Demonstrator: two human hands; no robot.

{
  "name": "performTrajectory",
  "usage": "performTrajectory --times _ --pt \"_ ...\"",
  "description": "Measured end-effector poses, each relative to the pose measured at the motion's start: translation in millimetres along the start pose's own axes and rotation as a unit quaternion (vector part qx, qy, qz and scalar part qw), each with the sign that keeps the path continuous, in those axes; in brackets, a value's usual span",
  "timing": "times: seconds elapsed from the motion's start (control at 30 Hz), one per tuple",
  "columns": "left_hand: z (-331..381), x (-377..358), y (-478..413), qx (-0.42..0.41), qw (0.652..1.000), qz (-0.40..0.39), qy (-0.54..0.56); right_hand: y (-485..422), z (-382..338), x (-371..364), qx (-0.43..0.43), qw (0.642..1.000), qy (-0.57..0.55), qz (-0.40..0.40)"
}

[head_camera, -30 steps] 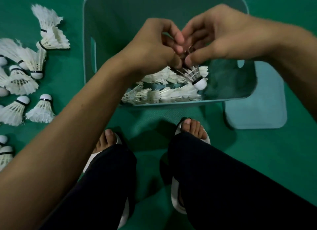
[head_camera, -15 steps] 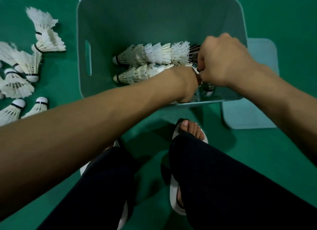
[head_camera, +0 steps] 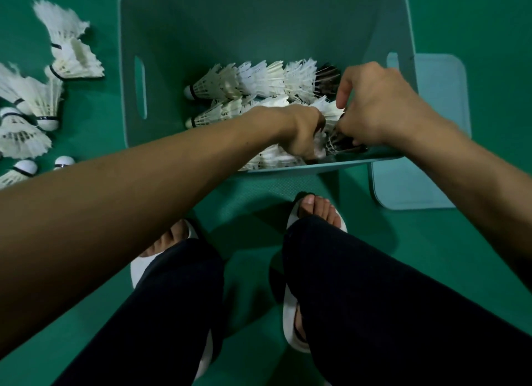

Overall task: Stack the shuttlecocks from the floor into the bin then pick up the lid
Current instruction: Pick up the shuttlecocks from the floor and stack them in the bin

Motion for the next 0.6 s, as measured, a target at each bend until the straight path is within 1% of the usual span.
performTrajectory --times 0.07,0.17,0.27,0.3,0.33,0.4,0.5,0.6 --pt "-0.7 2.7 5.5 -0.008 1.000 -0.017 0.013 -1.8 7.0 -12.7 -0.024 0.998 -0.052 -0.032" --pt "-13.7 9.4 16.3 -0.009 0.998 -0.014 0.055 -5.2 14.9 -32.9 -0.055 0.988 -0.116 -0.090" --pt "-28.6 11.6 25.0 -0.001 0.992 0.003 0.129 -8.4 11.1 -40.3 -0.050 0.978 -0.144 -0.145" --pt "-29.6 11.9 26.6 -0.001 0.990 0.006 0.139 -9.9 9.6 -43.6 -0.042 0.978 -0.127 -0.163" --pt "-28.7 12.1 28.1 -0.003 0.990 0.006 0.142 -11.3 6.2 -48.1 -0.024 0.980 -0.084 -0.179" --pt "-26.8 9.0 30.0 0.003 0.990 -0.015 0.138 -11.3 -2.4 -59.1 0.034 0.979 0.027 -0.200" --pt "-27.1 0.4 33.2 0.030 0.993 -0.068 0.092 -1.3 -15.8 -76.1 0.106 0.950 0.164 -0.243" --pt "-26.3 -5.7 43.0 0.034 0.989 -0.123 0.078 0.6 -18.9 -82.7 0.137 0.918 0.236 -0.287"
Point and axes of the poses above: each hand's wrist, its own y-axis away from the middle knuckle, its own x-axis out of the back of the hand, z = x × y, the point moved 10 cm from there along -y, towards the middle knuckle, and after that the axes turned 5 degrees about y, right-handed, at the moved point
